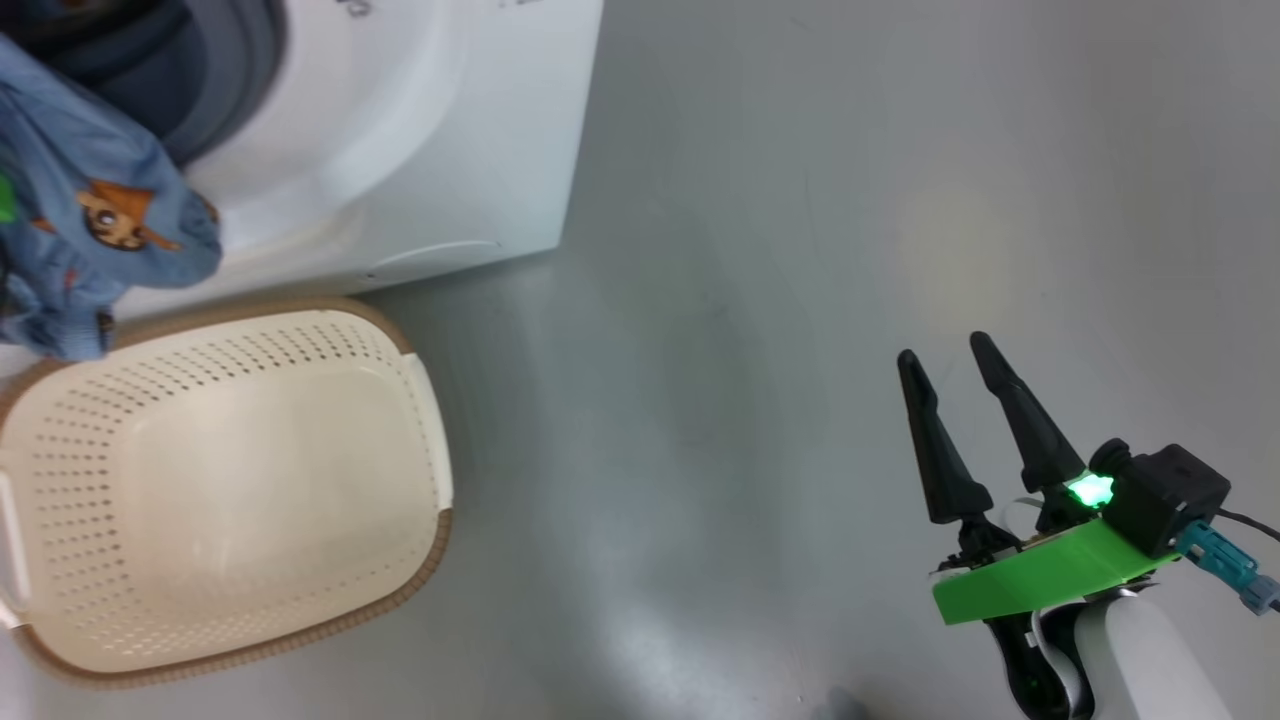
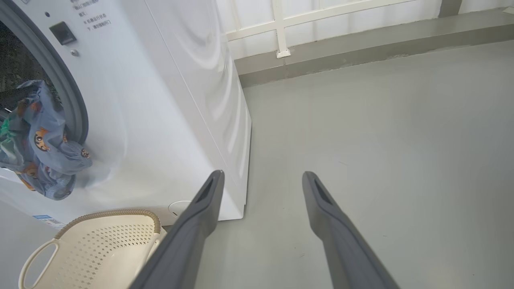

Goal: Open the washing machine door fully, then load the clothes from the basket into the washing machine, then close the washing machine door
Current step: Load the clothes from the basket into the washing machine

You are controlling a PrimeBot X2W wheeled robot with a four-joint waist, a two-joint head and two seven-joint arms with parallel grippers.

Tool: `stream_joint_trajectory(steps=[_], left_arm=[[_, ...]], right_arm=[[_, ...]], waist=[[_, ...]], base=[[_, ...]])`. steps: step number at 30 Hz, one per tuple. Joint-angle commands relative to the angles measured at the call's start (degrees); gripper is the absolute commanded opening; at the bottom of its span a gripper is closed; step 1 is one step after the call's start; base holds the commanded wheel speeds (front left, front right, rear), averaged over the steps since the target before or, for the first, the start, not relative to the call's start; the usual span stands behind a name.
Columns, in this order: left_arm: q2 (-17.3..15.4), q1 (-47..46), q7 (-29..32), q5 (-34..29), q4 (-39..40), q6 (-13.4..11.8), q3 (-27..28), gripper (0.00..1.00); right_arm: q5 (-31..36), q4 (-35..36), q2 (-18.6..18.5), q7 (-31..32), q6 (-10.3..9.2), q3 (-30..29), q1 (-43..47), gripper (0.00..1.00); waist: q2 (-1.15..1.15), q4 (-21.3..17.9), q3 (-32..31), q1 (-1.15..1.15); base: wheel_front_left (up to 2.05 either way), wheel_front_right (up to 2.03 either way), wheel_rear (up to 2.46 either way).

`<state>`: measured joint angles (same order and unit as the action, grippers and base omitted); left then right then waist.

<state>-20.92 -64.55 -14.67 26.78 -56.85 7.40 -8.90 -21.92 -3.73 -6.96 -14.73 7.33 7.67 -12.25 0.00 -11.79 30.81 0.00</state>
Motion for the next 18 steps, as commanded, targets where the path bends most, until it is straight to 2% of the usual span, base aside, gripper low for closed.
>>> stream_joint_trajectory(steps=[1, 5, 7, 14, 18], left_arm=[[-3.7, -2.4, -0.3, 0.4, -0.8, 0.1, 0.2, 0.00], [-5.1, -6.7, -0.3, 0.0, -3.8, 0.1, -1.0, 0.00], [-6.0, -8.9, -0.3, -0.8, -2.3, -0.2, -0.4, 0.00], [-7.1, -10.6, -0.3, -5.8, 12.2, -2.9, 5.7, 0.00], [-6.4, -8.8, -0.3, -9.1, 17.8, -3.3, 9.3, 0.00]], right_arm=[[-0.4, 1.5, 0.2, -0.3, 0.16, 1.7, -0.3, 1.00], [-0.5, 1.8, 0.6, -0.3, 0.16, 2.0, -1.1, 1.00], [-0.5, 2.0, 0.8, -0.3, 0.16, 2.0, -1.5, 1.00], [-0.2, 2.4, 1.4, -0.3, 0.16, 1.7, -2.4, 1.00], [-0.1, 2.4, 1.6, -0.3, 0.16, 2.0, -2.9, 1.00]], waist=[[0.00, -1.7, 2.1, 0.00], [0.00, -2.4, 4.0, 0.00], [0.00, -2.7, 4.9, 0.00], [0.00, -2.7, 6.8, 0.00], [0.00, -2.5, 7.3, 0.00]], base=[[0.00, 0.00, 0.00], [0.00, 0.00, 0.00], [0.00, 0.00, 0.00], [0.00, 0.00, 0.00], [0.00, 0.00, 0.00]])
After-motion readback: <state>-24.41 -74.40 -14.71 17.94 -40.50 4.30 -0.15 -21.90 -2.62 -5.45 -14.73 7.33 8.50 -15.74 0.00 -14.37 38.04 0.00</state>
